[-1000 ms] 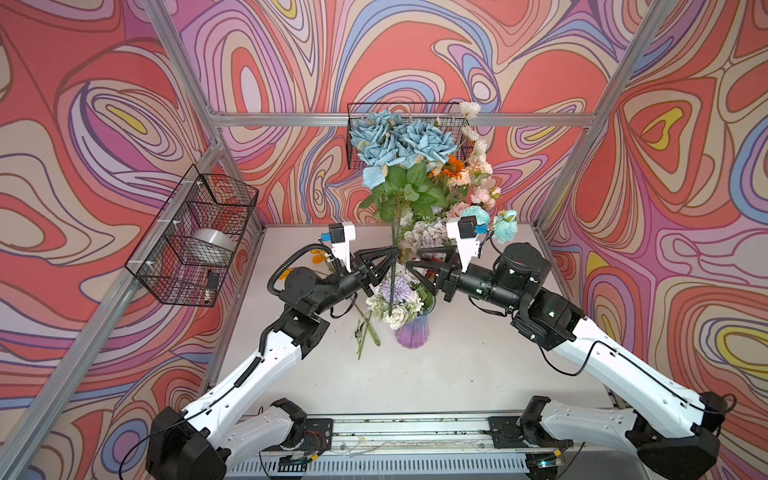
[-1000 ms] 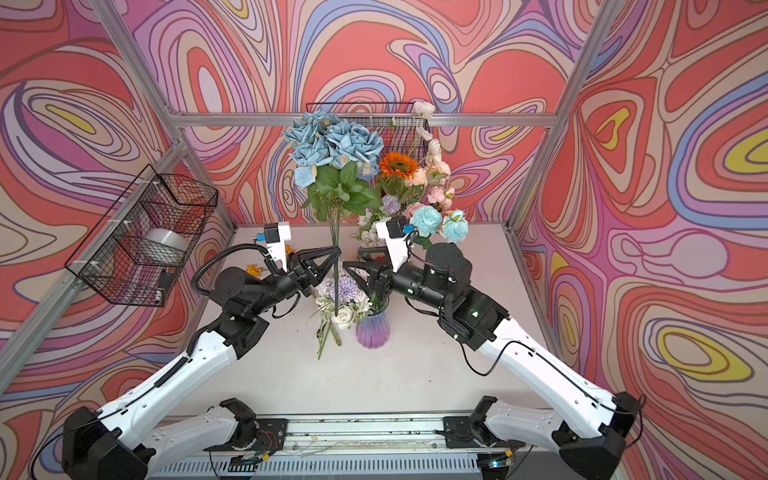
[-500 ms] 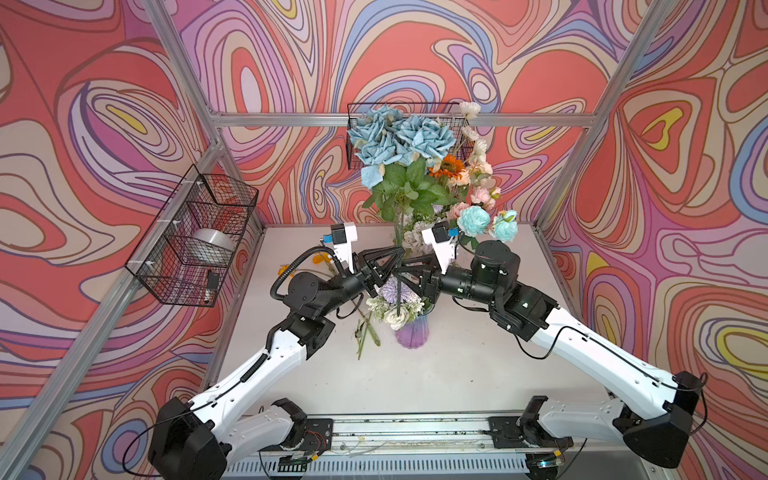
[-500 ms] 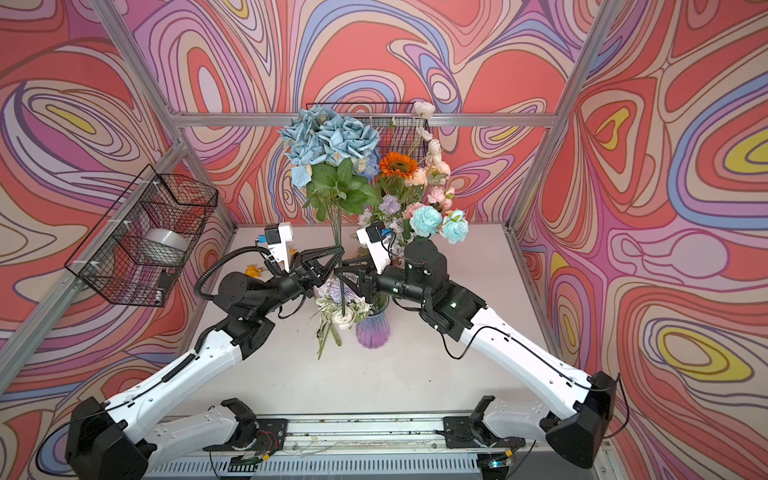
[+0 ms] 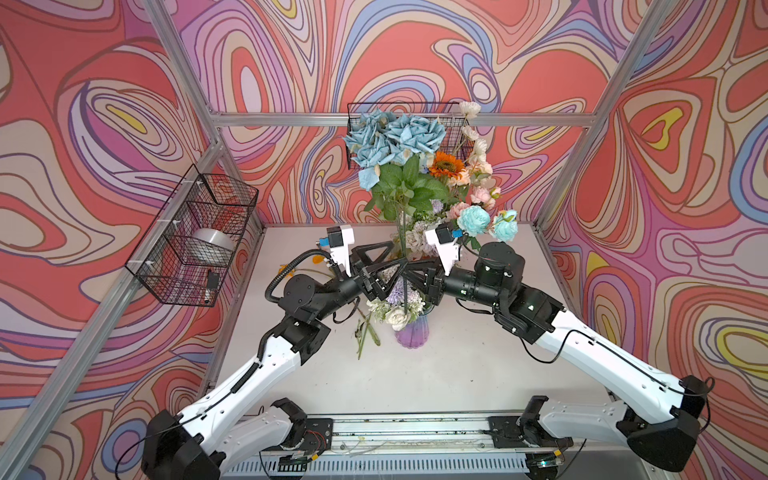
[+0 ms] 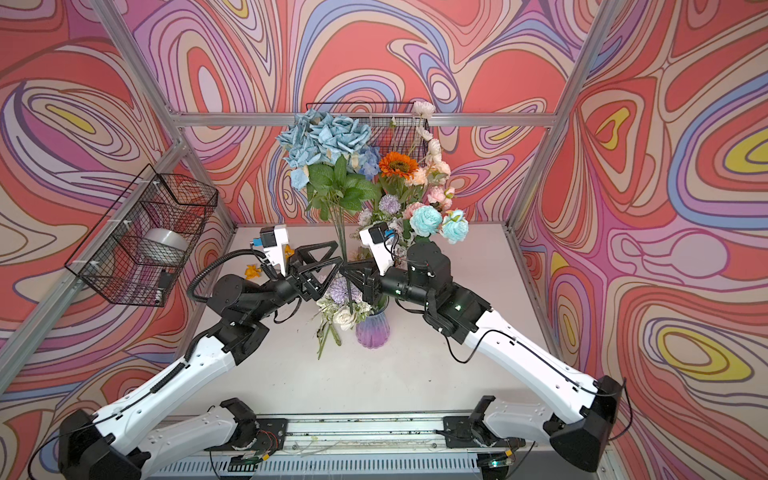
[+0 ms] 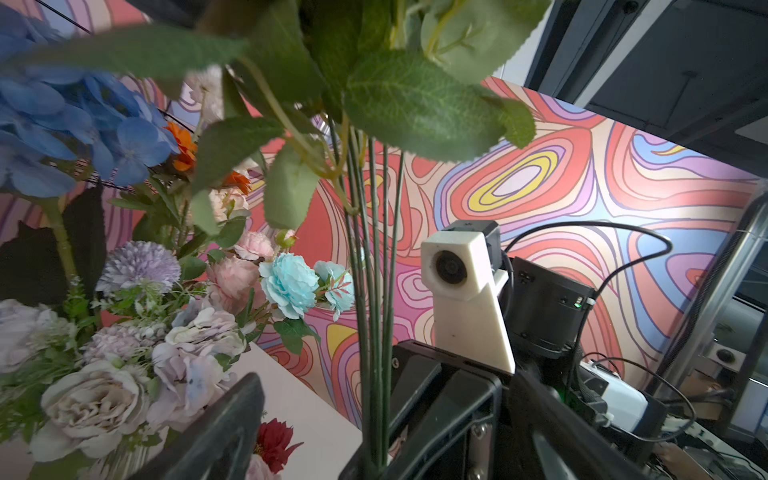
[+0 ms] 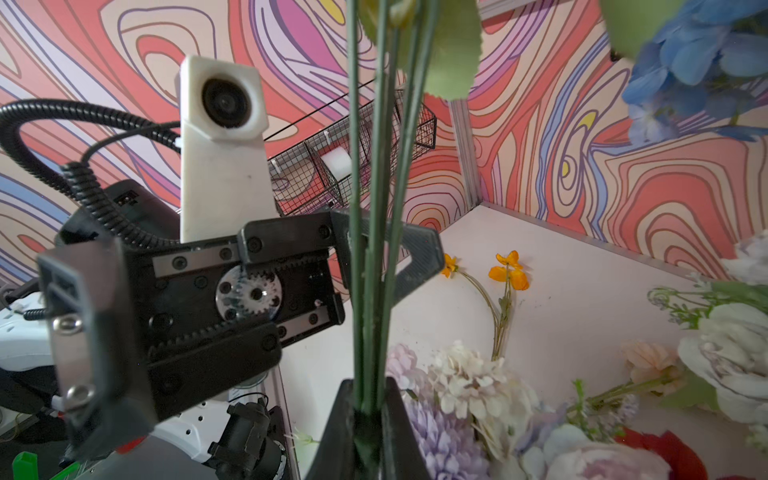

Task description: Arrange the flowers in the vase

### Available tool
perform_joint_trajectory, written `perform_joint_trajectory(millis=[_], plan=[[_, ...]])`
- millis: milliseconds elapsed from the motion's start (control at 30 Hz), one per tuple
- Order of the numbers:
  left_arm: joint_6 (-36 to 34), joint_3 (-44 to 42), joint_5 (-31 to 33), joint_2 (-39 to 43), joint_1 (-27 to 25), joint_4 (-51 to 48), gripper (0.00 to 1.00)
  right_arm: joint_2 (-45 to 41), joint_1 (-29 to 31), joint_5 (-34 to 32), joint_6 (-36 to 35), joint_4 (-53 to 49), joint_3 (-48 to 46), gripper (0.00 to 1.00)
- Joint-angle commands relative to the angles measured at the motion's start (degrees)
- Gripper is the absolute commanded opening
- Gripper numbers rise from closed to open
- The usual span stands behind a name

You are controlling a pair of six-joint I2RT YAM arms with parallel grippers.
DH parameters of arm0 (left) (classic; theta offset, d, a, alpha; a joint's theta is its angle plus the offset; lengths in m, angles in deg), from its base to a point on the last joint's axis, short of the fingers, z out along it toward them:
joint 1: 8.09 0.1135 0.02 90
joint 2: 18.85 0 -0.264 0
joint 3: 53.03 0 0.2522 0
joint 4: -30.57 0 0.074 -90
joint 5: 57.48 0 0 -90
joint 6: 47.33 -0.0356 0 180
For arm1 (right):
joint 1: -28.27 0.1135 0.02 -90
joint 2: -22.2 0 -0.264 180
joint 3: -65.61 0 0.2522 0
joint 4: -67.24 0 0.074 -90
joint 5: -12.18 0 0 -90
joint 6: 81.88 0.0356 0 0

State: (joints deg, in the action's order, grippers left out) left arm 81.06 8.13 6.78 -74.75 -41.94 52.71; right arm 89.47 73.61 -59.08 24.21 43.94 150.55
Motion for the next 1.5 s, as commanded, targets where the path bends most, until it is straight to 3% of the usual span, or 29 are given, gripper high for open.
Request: perform_joint_trajectory(millis=[0,167,267,533,700,867,1000,1267,1467], plan=[[-8.0,-1.3,10.0,6.6,0.2,-13.6,1.00,-5.1,-0.2,-4.7,-2.5,-2.2,-0.1,0.00],[-9.4,-5.2,32.9,13.7,1.4,-34.1,1.00,-9.7,-0.3,-13.2,-4.9,-9.0,0.6,0.00],[-8.0,-9.8,38.8,16.0,1.6,-40.1,1.00,-12.1,-0.2,-18.4,-5.9,-11.0,-0.3,0.00],[-6.2,-26.1,30.6,19.9,0.9,-33.4,1.00,-14.9,-0.3,-31.1,-6.1,-8.3,-7.5,0.00],[-8.2,-30.8,30.4,18.1,-6.4,-26.1,1.00,-13.9,-0.2,-31.7,-7.3,-2.5,-11.0,0.00],[-7.5,-28.3,27.2,9.4,-11.9,-14.1,1.00,-12.5,-0.2,-31.7,-8.7,2.5,-11.7,0.00],[-4.8,-25.7,21.3,1.6,-12.4,-1.5,1.00,-12.2,-0.2,-32.0,-9.6,5.2,-12.0,0.00],[-6.8,-19.4,19.0,-2.8,-12.5,4.7,1.00,-12.7,-0.2,-30.5,-9.6,9.1,-13.9,0.00],[-9.7,-15.2,22.3,-5.5,-12.5,5.3,1.00,-12.7,-0.3,-27.4,-10.3,15.7,-17.7,0.00]])
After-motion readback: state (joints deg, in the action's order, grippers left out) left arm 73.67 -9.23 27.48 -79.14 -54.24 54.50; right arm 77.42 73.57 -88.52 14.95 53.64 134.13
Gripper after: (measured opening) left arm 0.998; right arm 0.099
